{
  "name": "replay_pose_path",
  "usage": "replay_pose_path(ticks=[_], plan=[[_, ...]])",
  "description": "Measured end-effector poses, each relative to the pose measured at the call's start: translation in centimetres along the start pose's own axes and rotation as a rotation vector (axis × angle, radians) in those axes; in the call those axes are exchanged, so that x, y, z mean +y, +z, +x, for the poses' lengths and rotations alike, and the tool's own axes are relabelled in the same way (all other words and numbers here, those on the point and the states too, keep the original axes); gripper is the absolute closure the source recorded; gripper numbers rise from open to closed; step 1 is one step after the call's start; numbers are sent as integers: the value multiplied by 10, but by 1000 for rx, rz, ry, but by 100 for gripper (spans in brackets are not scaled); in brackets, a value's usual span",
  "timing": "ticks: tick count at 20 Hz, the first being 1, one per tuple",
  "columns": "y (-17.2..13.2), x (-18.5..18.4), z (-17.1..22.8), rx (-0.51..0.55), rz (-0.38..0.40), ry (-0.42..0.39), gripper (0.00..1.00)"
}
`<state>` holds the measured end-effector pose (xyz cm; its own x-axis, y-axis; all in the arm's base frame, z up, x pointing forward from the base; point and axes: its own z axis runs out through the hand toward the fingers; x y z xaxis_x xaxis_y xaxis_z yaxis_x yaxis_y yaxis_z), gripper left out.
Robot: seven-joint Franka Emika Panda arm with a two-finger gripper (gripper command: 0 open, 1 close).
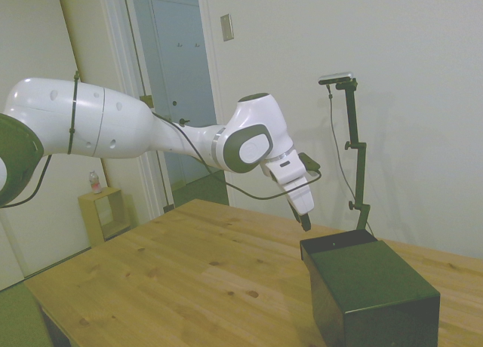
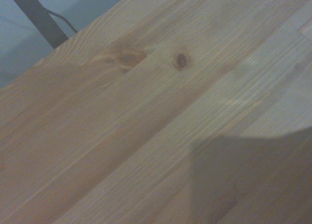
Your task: Close the top drawer
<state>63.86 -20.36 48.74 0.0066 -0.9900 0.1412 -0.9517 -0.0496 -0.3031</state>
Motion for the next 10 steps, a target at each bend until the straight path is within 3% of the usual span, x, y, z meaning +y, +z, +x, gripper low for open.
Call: replay_pose_path(ticks=[10], plan=[[-3,29,31,9,-23,97,100]])
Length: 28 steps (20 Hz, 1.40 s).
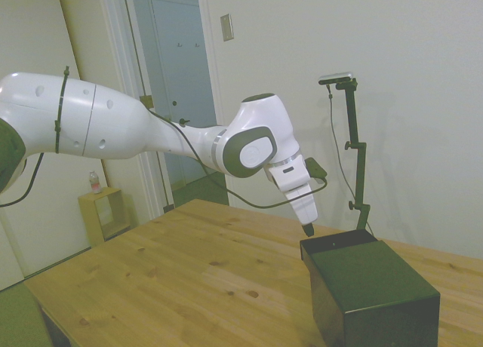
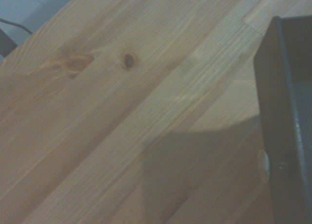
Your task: Close the top drawer
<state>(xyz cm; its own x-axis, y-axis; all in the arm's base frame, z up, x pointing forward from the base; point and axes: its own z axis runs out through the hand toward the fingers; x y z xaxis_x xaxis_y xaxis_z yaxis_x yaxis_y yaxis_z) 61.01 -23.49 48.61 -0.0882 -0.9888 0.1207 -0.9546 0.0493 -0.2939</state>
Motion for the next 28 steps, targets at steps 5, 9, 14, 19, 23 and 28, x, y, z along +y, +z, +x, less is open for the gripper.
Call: replay_pose_path(ticks=[5,9,14,19,23,28], plan=[[-1,13,14,3,-9,30,100],[-7,23,19,2,-2,55,100],[-10,38,21,-2,3,90,100],[-12,56,35,0,5,129,100],[-14,69,55,10,2,183,100],[-16,79,69,9,2,226,100]])
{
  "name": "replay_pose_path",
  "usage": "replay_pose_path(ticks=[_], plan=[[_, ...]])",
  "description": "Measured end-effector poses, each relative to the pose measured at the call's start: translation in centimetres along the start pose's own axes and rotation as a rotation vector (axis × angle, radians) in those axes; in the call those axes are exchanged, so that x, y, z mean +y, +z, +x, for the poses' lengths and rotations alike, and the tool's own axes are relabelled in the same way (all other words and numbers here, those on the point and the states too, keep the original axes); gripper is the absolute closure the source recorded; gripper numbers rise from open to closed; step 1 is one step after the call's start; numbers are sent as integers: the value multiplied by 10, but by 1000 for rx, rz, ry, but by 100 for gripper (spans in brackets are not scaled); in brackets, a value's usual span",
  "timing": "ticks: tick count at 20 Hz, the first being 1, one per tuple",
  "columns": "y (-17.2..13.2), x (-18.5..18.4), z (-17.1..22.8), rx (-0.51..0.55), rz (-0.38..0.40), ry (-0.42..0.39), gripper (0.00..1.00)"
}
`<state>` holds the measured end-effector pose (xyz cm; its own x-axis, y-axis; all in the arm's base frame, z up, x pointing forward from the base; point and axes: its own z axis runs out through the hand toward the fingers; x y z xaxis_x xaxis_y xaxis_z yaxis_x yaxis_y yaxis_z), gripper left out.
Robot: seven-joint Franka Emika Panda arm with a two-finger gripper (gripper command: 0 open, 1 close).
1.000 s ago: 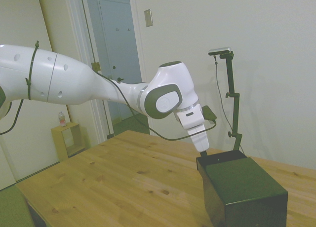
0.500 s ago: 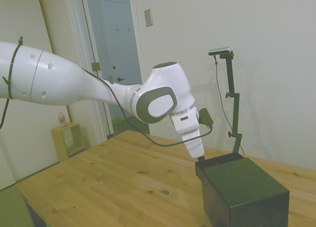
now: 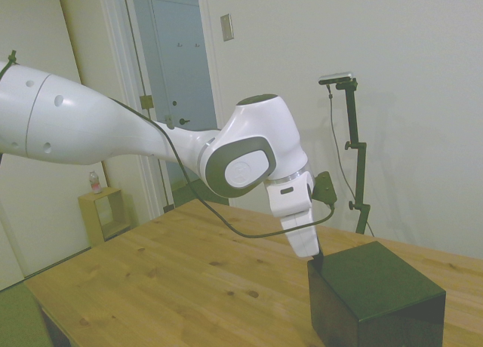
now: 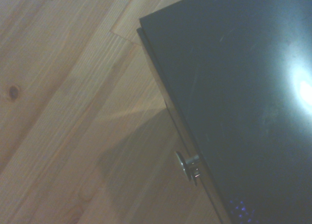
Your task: Close the top drawer
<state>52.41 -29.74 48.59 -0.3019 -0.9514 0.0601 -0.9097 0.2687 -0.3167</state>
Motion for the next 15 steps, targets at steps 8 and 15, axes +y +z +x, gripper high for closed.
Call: replay_pose_path(ticks=[8,15], plan=[[1,-2,-6,-11,3,-46,100],[-22,-21,-92,-6,72,-291,100]])
